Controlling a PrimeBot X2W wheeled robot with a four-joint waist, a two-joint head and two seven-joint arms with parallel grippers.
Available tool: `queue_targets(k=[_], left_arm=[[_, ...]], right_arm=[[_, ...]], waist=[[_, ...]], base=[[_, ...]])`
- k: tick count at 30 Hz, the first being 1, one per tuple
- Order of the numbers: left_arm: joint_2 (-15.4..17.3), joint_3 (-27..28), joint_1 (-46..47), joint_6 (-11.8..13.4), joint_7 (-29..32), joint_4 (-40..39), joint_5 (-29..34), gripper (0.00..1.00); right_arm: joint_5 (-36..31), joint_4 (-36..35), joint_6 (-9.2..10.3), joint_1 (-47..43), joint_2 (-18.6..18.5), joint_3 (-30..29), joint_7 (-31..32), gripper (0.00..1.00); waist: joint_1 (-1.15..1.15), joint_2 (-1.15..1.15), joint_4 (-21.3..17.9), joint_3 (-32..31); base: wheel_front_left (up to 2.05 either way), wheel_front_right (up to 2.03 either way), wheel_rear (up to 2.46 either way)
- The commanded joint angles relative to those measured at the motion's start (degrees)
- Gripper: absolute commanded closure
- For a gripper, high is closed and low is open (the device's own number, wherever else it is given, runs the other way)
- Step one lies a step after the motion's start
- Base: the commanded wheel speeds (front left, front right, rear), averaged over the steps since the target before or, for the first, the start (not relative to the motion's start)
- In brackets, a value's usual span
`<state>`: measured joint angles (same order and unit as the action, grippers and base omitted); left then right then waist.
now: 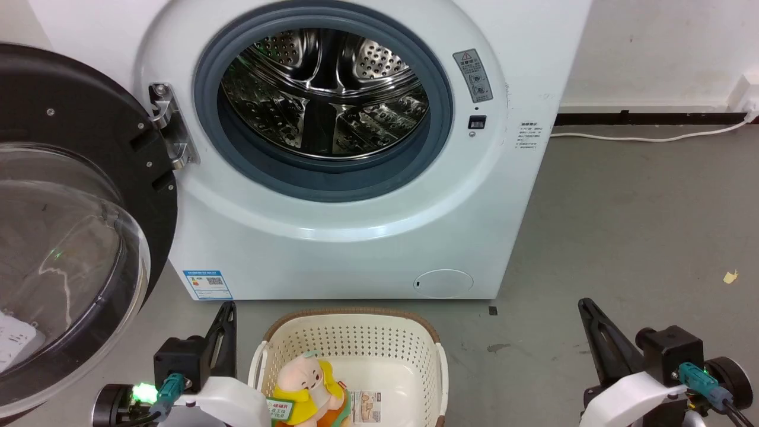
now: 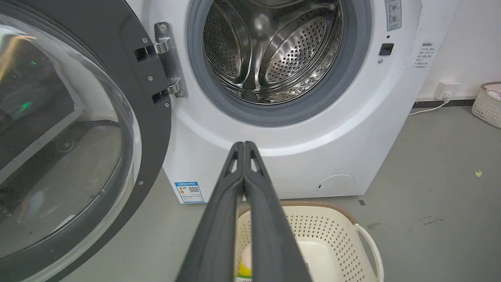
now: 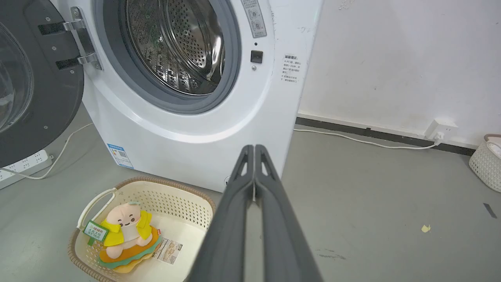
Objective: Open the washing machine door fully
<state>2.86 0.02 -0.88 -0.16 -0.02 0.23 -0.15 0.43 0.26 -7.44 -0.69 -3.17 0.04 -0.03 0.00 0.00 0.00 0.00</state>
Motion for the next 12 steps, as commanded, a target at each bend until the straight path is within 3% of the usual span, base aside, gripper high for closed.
queue_targets(k=[1,12], left_arm=[[0.0,0.0,0.9,0.2,0.0,-0.2,0.1,1.00],[0.0,0.0,0.9,0.2,0.0,-0.2,0.1,1.00]], right_arm=[[-0.4,-0.3,-0.05,0.7,0.3,0.0,0.0,1.00],[-0.4,-0.3,-0.05,0.7,0.3,0.0,0.0,1.00]], waist=[[0.00,0.00,0.0,0.0],[0.00,0.00,0.0,0.0]], base=[[0.00,0.00,0.00],[0.00,0.00,0.00]])
